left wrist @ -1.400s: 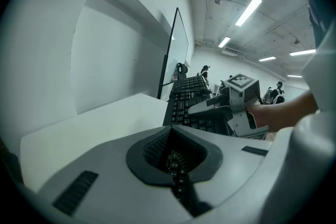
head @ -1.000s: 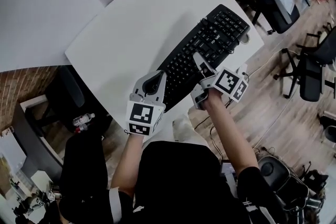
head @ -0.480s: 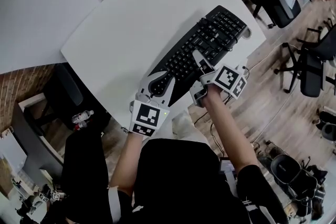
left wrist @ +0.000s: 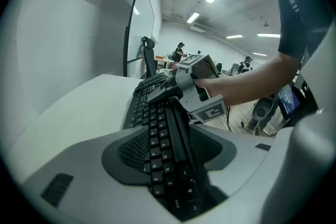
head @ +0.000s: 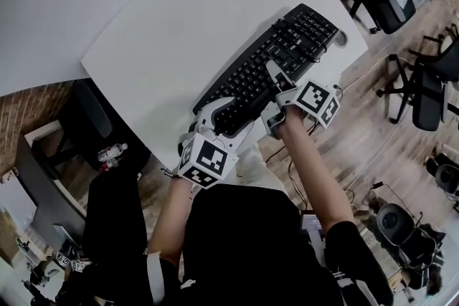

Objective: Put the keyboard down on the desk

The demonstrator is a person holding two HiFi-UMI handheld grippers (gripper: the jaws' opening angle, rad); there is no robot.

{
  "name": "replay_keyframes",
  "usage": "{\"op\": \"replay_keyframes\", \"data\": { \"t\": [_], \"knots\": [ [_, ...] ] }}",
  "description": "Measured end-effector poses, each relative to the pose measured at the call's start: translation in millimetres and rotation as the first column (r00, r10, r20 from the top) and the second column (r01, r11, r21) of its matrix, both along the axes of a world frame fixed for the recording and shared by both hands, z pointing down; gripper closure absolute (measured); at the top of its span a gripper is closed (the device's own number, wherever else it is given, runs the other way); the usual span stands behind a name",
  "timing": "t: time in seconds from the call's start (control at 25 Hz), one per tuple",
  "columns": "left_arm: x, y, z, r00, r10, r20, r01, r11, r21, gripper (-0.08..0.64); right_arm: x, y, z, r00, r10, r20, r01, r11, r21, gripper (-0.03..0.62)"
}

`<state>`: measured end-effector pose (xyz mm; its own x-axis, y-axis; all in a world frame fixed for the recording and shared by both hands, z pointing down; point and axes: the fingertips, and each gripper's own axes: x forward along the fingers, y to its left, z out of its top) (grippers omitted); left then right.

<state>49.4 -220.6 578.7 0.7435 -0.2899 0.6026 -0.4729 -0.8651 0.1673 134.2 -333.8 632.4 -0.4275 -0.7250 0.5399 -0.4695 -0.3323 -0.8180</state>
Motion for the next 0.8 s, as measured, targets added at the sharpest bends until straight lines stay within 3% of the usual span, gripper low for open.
{"op": "replay_keyframes", "data": {
  "t": [0.36,0.52,0.8],
  "knots": [
    [7,19,25,0.978,0.150,0.145,-0.158,0.987,0.044,0.218,2,-3,10,1.000,0.023,0.013,-0.023,0.999,-0.029,0.483],
    [5,17,37,0.965,0.160,0.207,-0.173,0.984,0.046,0.209,2,-5,8,1.000,0.007,0.001,-0.007,1.000,-0.025,0.483],
    [1,15,36,0.959,0.131,0.252,-0.145,0.989,0.038,0.207,1,-1,12,1.000,0.000,0.021,0.001,0.999,-0.039,0.483]
  ]
}}
